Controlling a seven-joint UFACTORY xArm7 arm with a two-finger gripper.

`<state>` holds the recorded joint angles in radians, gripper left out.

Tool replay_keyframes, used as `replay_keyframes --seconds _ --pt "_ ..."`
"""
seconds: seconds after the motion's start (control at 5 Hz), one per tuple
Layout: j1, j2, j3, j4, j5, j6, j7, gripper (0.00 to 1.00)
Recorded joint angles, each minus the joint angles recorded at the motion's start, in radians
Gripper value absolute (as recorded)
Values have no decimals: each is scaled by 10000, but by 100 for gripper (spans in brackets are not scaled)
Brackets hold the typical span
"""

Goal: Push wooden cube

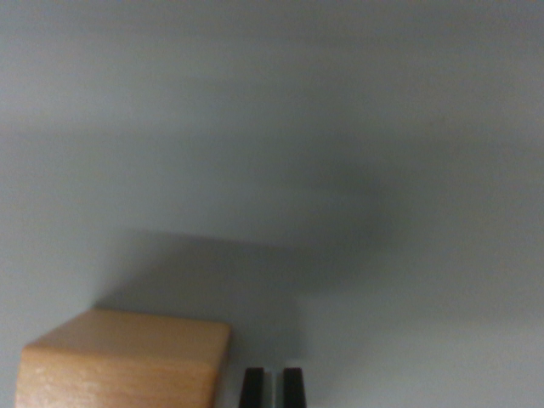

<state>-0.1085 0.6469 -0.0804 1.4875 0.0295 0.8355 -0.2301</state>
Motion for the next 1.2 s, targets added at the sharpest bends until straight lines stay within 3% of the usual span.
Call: replay_keyframes --seconds 0.2,0.6,1.2 --pt "2 142 13 231 7 89 15 100" --pt "3 240 22 390 13 151 26 100" --pt "4 290 26 471 15 182 31 100"
